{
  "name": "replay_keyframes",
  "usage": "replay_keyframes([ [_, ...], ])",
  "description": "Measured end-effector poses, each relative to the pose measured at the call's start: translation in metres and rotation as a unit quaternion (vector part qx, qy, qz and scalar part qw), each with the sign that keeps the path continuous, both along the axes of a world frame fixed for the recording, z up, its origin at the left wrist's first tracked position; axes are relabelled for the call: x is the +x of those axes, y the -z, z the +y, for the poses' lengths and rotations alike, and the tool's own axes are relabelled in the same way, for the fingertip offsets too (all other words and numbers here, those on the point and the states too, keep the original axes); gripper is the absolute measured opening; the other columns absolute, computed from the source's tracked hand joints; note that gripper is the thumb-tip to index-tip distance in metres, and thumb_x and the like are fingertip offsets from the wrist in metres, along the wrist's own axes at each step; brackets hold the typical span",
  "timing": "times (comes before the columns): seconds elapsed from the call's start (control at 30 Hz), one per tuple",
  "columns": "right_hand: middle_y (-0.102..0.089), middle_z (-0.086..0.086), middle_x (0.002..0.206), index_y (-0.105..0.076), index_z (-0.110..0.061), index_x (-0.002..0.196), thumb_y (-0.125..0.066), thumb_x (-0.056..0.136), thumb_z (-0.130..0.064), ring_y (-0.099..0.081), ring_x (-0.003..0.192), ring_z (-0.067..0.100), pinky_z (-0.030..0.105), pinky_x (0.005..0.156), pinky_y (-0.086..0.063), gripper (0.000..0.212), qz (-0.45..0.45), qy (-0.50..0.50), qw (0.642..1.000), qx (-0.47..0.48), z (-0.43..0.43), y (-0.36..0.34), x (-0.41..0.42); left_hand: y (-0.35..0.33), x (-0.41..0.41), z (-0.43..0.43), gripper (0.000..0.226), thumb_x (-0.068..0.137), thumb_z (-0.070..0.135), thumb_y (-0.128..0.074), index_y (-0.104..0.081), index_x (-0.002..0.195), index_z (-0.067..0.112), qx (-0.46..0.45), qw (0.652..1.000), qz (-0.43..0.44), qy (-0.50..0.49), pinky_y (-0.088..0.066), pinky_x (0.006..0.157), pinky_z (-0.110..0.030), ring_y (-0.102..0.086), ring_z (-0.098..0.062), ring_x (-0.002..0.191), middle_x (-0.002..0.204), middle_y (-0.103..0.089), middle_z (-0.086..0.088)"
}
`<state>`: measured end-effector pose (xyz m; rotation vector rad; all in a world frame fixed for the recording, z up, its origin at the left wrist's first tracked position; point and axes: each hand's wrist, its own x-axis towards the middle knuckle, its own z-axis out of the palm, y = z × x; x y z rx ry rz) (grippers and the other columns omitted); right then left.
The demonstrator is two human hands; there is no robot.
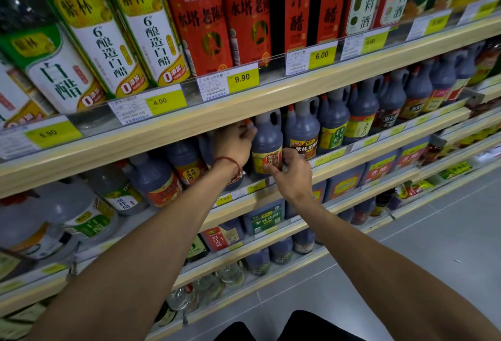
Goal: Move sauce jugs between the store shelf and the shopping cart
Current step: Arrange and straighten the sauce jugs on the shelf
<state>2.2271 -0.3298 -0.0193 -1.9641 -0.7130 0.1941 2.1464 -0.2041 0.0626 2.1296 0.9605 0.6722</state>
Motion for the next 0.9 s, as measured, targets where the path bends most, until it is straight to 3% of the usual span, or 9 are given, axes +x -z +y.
replay_keyframes([
  [0.17, -0.077, -0.001, 0.11, -0.065, -0.017, 0.125, -0.089, 0.08, -0.023, -0.072, 0.102, 0.014, 0.04, 0.093, -0.06, 0.052, -0.003, -0.023, 1.0, 0.021, -0.003, -0.001, 0.002, 0.012, 0.004, -0.015, 0.058, 0.086, 0.036, -0.079, -0.053, 0.133, 0.015, -0.031, 0.999, 0.007, -0.006, -0.051, 0.098, -0.045, -0.059, -0.032, 0.123, 0.135, -0.063, -0.009],
  [0.3, -0.075, 0.0, 0.114, -0.064, -0.013, 0.133, -0.085, 0.085, -0.016, -0.068, 0.1, 0.008, 0.033, 0.096, -0.058, 0.053, -0.001, -0.035, 0.999, 0.033, -0.006, -0.001, 0.004, 0.034, 0.008, -0.026, 0.075, 0.086, 0.055, -0.072, -0.04, 0.145, 0.024, -0.086, 0.996, -0.008, -0.021, -0.054, 0.094, -0.048, -0.062, -0.039, 0.118, 0.132, -0.064, -0.013],
  [0.4, -0.074, -0.003, 0.108, -0.066, -0.01, 0.13, -0.083, 0.088, -0.013, -0.067, 0.096, 0.008, 0.03, 0.095, -0.057, 0.046, 0.0, -0.032, 0.998, 0.047, -0.009, 0.0, 0.009, 0.044, 0.008, -0.021, 0.088, 0.072, 0.074, -0.062, -0.039, 0.146, 0.032, -0.094, 0.995, -0.025, -0.023, -0.053, 0.098, -0.047, -0.062, -0.036, 0.121, 0.135, -0.064, -0.009],
  [0.57, -0.069, -0.009, 0.098, -0.07, -0.007, 0.127, -0.082, 0.088, -0.011, -0.064, 0.089, 0.003, 0.022, 0.089, -0.053, 0.041, -0.009, -0.02, 0.998, 0.058, -0.013, -0.002, 0.013, 0.044, 0.012, -0.024, 0.066, 0.086, 0.054, -0.072, -0.046, 0.141, 0.027, -0.079, 0.995, -0.052, -0.022, -0.054, 0.095, -0.044, -0.066, -0.032, 0.113, 0.121, -0.071, -0.006],
  [0.73, -0.07, -0.013, 0.096, -0.073, -0.009, 0.122, -0.084, 0.085, -0.01, -0.061, 0.081, -0.021, 0.019, 0.089, -0.055, 0.039, 0.017, -0.035, 0.997, 0.064, -0.014, -0.004, 0.019, 0.05, 0.015, -0.025, 0.056, 0.089, 0.047, -0.073, -0.049, 0.135, 0.025, -0.081, 0.993, -0.074, -0.031, -0.055, 0.09, -0.041, -0.069, -0.029, 0.105, 0.107, -0.074, -0.002],
  [0.9, -0.068, -0.011, 0.097, -0.071, -0.004, 0.125, -0.085, 0.085, -0.011, -0.062, 0.084, -0.01, 0.023, 0.091, -0.055, 0.043, 0.021, -0.036, 0.998, 0.056, -0.016, -0.008, 0.021, 0.048, 0.015, -0.028, 0.054, 0.09, 0.044, -0.073, -0.05, 0.135, 0.024, -0.088, 0.993, -0.077, -0.035, -0.053, 0.089, -0.037, -0.068, -0.027, 0.104, 0.096, -0.067, 0.005],
])
